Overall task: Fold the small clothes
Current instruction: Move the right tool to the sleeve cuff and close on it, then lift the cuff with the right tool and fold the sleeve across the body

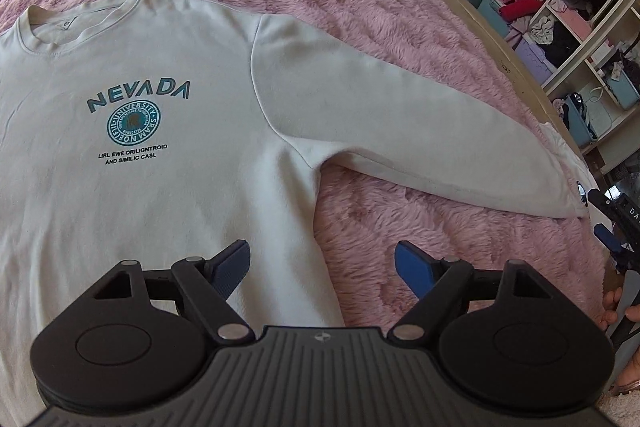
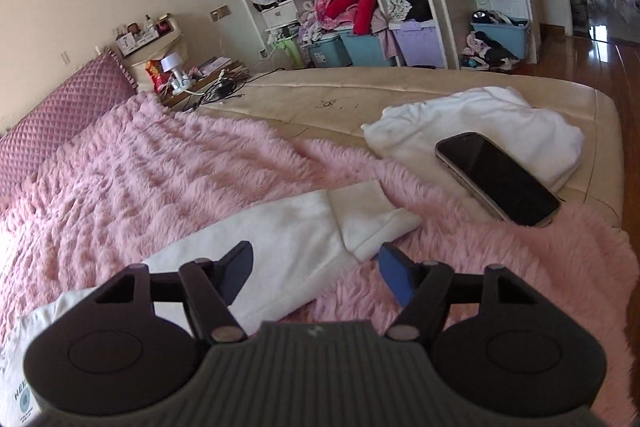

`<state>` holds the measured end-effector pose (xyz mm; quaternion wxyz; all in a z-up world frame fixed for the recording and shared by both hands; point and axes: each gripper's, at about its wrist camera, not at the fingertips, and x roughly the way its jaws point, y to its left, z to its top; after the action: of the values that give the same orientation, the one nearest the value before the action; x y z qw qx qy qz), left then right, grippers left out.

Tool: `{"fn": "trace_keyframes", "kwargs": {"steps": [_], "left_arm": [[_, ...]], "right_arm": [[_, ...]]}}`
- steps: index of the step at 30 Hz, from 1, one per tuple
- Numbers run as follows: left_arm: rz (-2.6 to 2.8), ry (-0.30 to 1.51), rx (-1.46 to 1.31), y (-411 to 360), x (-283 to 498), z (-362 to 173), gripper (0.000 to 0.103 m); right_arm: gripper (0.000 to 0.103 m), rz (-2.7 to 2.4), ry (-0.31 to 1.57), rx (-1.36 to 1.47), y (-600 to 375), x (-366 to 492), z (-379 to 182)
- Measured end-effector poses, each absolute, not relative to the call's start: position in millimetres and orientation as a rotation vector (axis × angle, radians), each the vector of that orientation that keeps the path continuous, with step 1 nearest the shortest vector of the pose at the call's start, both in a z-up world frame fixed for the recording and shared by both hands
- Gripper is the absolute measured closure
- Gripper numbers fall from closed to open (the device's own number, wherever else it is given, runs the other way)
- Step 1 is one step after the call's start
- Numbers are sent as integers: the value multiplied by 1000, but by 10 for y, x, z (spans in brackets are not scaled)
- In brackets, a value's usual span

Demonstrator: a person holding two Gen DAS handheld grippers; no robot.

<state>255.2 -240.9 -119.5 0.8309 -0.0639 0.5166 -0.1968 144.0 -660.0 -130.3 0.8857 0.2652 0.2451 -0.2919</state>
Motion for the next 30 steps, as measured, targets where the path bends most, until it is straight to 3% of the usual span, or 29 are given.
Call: {"fn": "trace_keyframes", "kwargs": {"steps": [1,3,6,13,15,16,17,30], "left_arm": [[-417,1099,-131,-2438,2587,-1216,7],[-413,1102,-118,-2490,2647,-1251,7],[-415,1099,-109,-2561,2706,-1286,7],[-421,1119,-91,-2735,2804,-1452,7],[-417,1122,-75,-2774,2811,-1492,7],[-418,1121,-70,-2784,2813,-1504,7],[-419,1117,-62,-2803,2813,-1517,7],[-466,1067,-57,-2811,2795,-1635,5]], "right_arm": [[47,-621,498,547,-6620,1451,-1329],[45,-644,500,559,-6683,1511,-1381],[51,-632,527,613,-6805,1613,-1484],[52,-689,528,703,-6914,1702,-1699],[67,-686,502,744,-6945,1706,-1726],[86,-687,500,748,-6953,1718,-1731],[92,-686,492,758,-6963,1723,-1729],[100,-545,356,758,-6762,1733,-1155]]}}
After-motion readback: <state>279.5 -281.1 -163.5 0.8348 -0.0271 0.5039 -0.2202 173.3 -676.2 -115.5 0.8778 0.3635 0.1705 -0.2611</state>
